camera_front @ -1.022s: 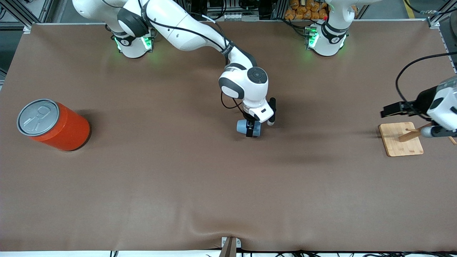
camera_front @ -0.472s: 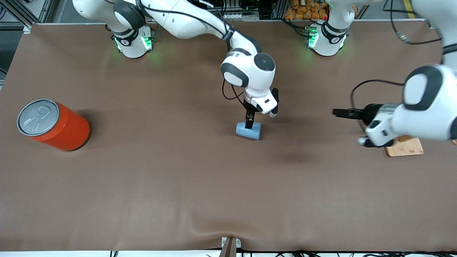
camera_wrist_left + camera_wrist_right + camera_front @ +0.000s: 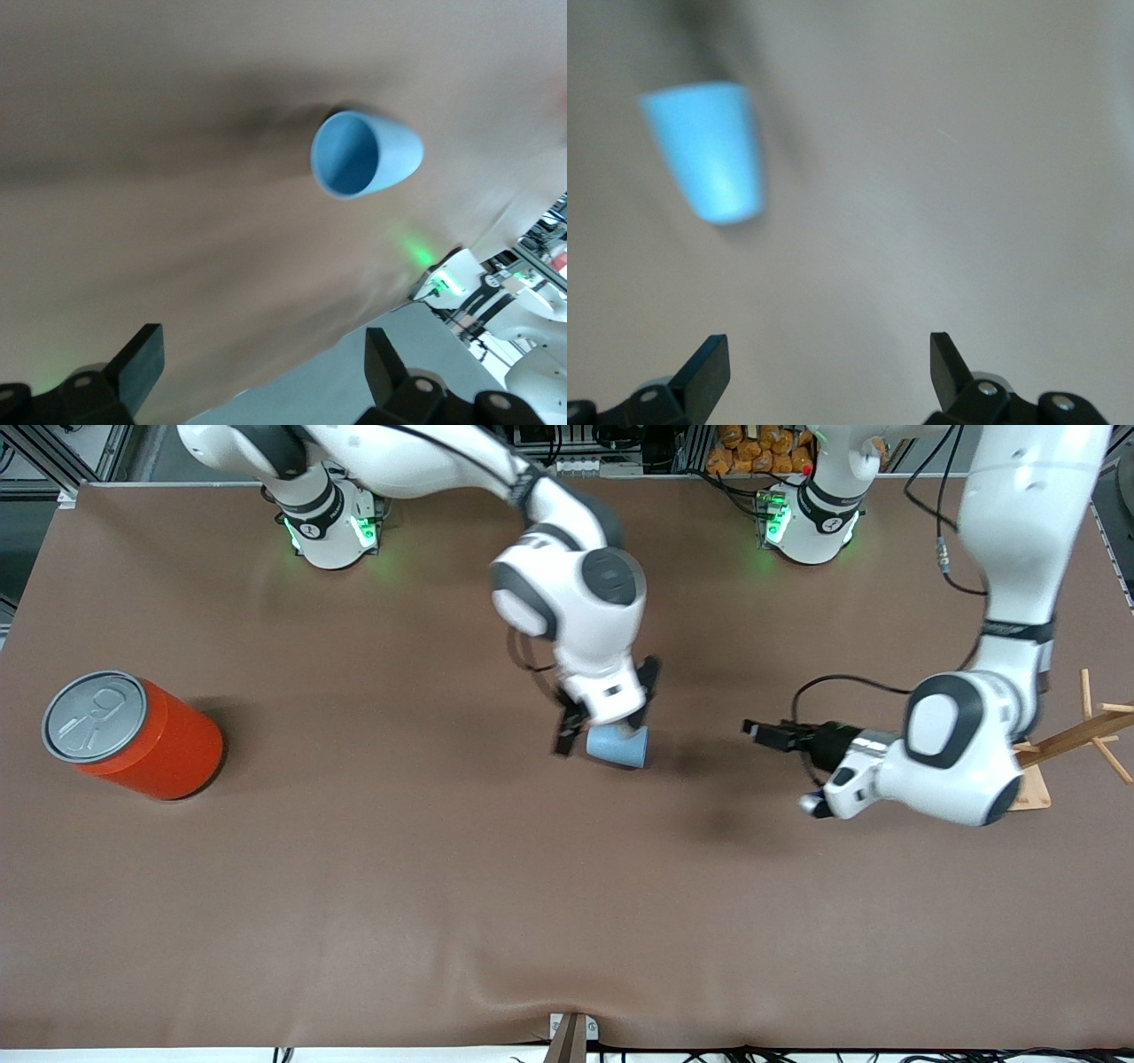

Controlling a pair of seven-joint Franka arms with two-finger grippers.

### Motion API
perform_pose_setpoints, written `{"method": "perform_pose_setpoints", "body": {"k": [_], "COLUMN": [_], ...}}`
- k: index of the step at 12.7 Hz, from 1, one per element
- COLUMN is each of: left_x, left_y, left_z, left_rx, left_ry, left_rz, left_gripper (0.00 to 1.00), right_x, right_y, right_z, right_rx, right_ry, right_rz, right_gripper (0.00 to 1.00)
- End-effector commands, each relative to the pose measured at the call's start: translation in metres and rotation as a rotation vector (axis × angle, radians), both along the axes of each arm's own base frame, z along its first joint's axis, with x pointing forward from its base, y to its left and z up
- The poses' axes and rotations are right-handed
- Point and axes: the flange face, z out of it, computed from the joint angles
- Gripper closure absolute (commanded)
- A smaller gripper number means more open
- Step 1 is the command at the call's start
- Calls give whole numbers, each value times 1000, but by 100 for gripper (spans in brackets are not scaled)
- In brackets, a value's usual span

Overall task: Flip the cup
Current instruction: 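Grasp the cup with the left gripper while the right gripper releases it, then return the right arm to rest while the left gripper holds the cup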

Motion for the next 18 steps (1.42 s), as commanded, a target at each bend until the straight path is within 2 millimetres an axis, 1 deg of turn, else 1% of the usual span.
{"method": "perform_pose_setpoints", "body": {"k": [1, 2, 3, 4, 5, 6, 7, 8, 9, 10, 11, 12, 13, 14, 15, 16, 17, 18], "left_x": [-3, -8, -13, -16, -19, -23, -27, -31, -33, -35, -36, -39, -45, -45, -49, -49, -49, -47], "left_y": [-34, -47, -64, -75, -91, -107, -122, -132, -136, -139, -141, -148, -158, -162, -166, -168, -168, -169], "left_z": [-13, -21, -28, -39, -50, -57, -66, -72, -80, -82, -85, -85, -88, -89, -92, -94, -99, -98], "left_rx": [-57, -70, -63, -49, -48, -41, -22, -4, 6, 8, 7, 1, -8, -9, -8, -7, -10, -15], "left_ry": [-27, -25, -46, -67, -76, -84, -98, -107, -98, -98, -91, -82, -69, -74, -64, -48, -38, -44], "left_rz": [18, 39, 48, 63, 76, 80, 86, 91, 93, 92, 95, 105, 109, 118, 119, 137, 149, 165], "left_gripper": [0, 0, 0, 0, 0, 0, 0, 0, 0, 0, 0, 0, 0, 0, 0, 0, 0, 0], "right_x": [63, 81, 98, 108, 113, 120, 123, 124, 120, 116, 111, 103, 100, 91, 83, 71, 57, 40], "right_y": [-107, -142, -182, -216, -246, -282, -312, -343, -368, -396, -417, -433, -454, -467, -470, -466, -462, -458], "right_z": [39, 51, 66, 86, 110, 123, 132, 139, 152, 162, 170, 186, 194, 196, 199, 202, 209, 218], "right_rx": [54, 74, 106, 123, 130, 137, 133, 121, 118, 106, 104, 119, 119, 102, 91, 80, 93, 108], "right_ry": [21, 15, 13, -10, -43, -57, -53, -38, -34, -16, 1, 1, -1, 33, 46, 46, 46, 46], "right_rz": [-180, -239, -305, -353, -389, -438, -479, -520, -565, -611, -644, -670, -717, -766, -801, -883, -1011, -1136], "right_gripper": [0, 0, 0, 0, 0, 0, 0, 0, 0, 0, 0, 0, 0, 0, 0, 0, 0, 0]}}
